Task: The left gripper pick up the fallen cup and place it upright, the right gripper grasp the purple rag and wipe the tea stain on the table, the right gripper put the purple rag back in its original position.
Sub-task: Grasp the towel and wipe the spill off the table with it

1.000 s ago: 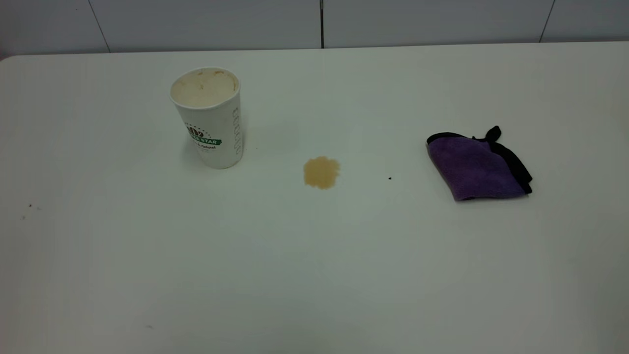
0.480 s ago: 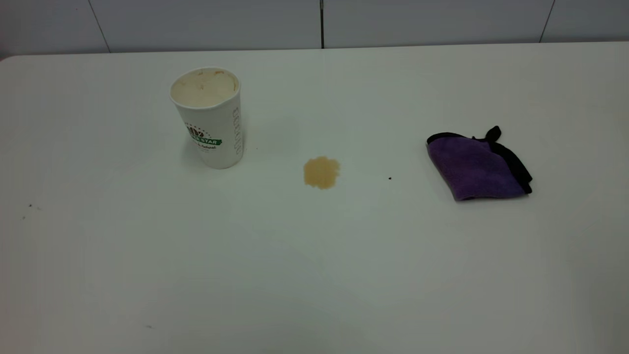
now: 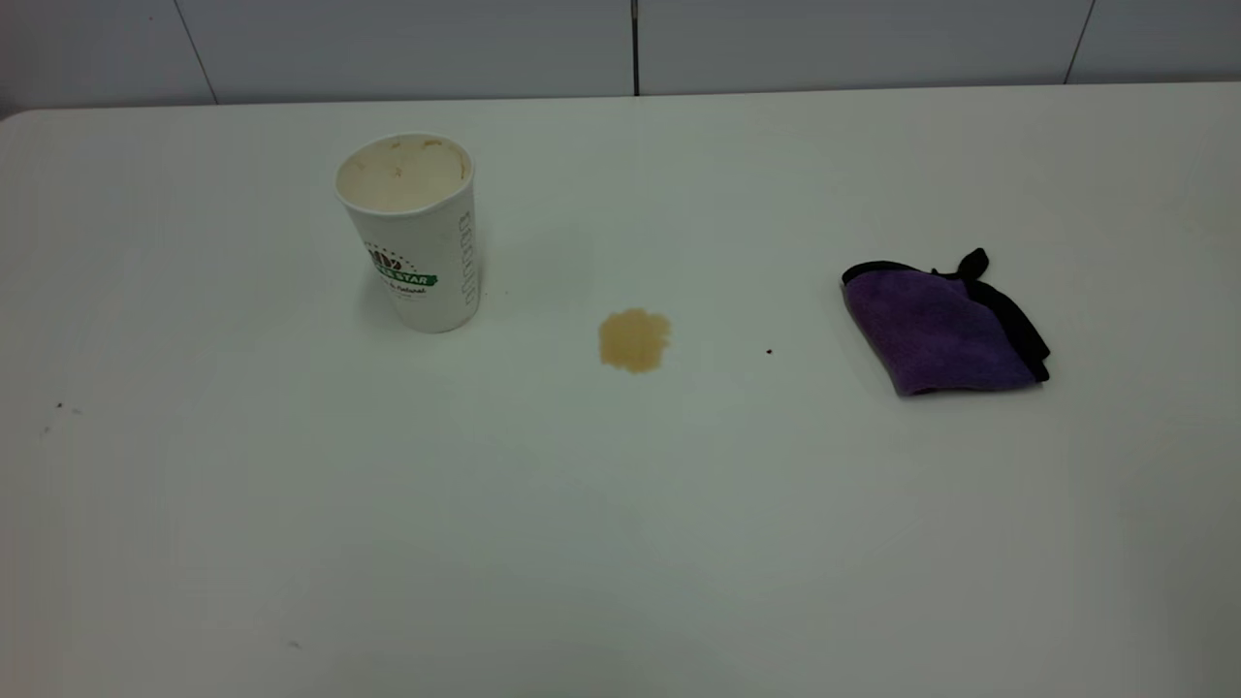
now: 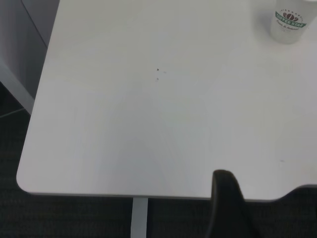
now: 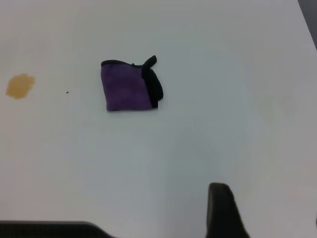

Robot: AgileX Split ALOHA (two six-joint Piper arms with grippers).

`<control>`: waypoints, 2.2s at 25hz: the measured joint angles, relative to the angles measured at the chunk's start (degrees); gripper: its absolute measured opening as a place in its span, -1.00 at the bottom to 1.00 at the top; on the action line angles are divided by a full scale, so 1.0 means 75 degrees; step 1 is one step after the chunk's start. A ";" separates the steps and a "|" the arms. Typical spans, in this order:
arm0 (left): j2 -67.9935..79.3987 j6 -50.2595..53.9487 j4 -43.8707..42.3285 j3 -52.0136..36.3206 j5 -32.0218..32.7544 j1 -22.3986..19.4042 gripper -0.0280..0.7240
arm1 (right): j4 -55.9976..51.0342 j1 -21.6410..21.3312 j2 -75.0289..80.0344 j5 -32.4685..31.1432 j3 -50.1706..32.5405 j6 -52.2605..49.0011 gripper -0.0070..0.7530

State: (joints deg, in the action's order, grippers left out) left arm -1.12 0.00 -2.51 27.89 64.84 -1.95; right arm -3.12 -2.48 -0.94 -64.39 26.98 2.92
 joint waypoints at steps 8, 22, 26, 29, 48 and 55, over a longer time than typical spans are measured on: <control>0.0000 0.0047 0.0000 0.0000 0.0000 -0.0007 0.30 | 0.0000 0.0000 0.0000 0.0000 0.0000 0.0000 0.28; 0.0000 0.0047 0.0000 0.0000 0.0000 -0.0007 0.30 | -0.0075 0.0000 0.0022 0.0017 0.0026 0.0093 0.28; 0.0000 0.0047 0.0000 0.0000 0.0003 -0.0007 0.30 | -0.0682 0.0000 0.0876 0.0380 0.0180 0.0653 0.29; 0.0000 0.0047 0.0000 0.0000 0.0003 -0.0007 0.30 | -0.1541 0.0017 0.2102 0.1159 0.0213 0.1619 0.38; 0.0000 0.0040 -0.0005 0.0000 0.0023 -0.0007 0.30 | -0.3893 0.1179 1.1198 0.4778 0.2030 0.5205 0.58; 0.0000 0.0040 -0.0009 0.0000 0.0023 -0.0007 0.30 | -0.2681 0.1540 1.4564 0.4834 0.4116 0.3557 0.58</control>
State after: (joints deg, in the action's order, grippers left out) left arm -1.12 0.30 -2.58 27.89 65.01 -2.01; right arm -23.23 9.07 108.29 -28.14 57.85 29.59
